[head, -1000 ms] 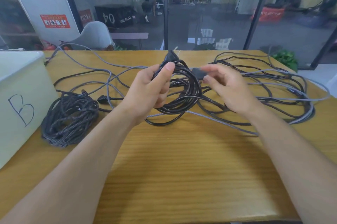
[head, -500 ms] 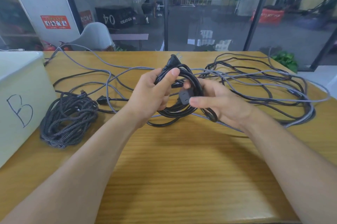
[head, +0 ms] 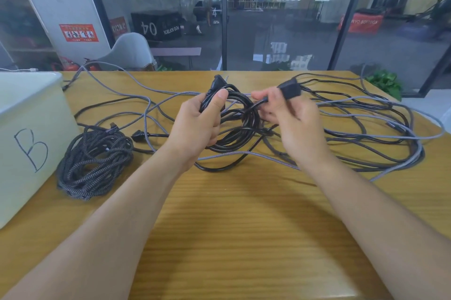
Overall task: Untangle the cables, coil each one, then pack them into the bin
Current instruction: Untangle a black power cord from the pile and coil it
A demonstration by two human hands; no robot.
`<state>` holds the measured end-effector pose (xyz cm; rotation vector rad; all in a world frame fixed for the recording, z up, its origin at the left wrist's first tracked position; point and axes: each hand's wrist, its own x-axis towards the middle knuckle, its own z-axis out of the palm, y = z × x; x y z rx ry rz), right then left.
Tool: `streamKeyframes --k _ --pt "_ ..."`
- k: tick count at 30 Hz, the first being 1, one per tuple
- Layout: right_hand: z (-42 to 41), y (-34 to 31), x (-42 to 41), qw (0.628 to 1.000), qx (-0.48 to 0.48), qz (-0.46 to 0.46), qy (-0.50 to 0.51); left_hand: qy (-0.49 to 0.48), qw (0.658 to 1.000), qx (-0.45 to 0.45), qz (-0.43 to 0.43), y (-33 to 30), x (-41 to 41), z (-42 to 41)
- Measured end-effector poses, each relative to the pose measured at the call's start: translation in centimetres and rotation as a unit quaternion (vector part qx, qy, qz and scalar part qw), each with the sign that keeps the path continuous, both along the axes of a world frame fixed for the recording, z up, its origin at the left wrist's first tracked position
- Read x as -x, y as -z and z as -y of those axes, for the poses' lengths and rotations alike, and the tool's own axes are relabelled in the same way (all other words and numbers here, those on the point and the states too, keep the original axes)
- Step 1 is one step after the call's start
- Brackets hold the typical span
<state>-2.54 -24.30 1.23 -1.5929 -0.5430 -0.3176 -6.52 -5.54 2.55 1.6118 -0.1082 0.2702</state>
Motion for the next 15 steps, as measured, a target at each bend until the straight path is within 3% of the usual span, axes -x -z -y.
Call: streamKeyframes --k 2,5,7,15 --pt "0.2 -0.9 -0.1 0.988 -0.121 -0.089 -0.045 -0.005 1.000 -0.004 0.000 0.0 -0.1 -0.2" --pt "1.1 -1.6 -0.8 0.905 -0.309 -0.248 -0.156 -0.003 1.000 -0.004 -0.001 -0.1 -0.1 -0.3" --pt "1.6 -1.6 -1.4 0.872 -0.365 -0.287 -0.154 0.004 1.000 -0.016 0.001 0.0 0.0 -0.3" --pt "4.5 -2.7 -3.0 0.906 -0.323 -0.261 0.078 0.019 0.999 -0.048 0.000 0.3 0.0 0.0"
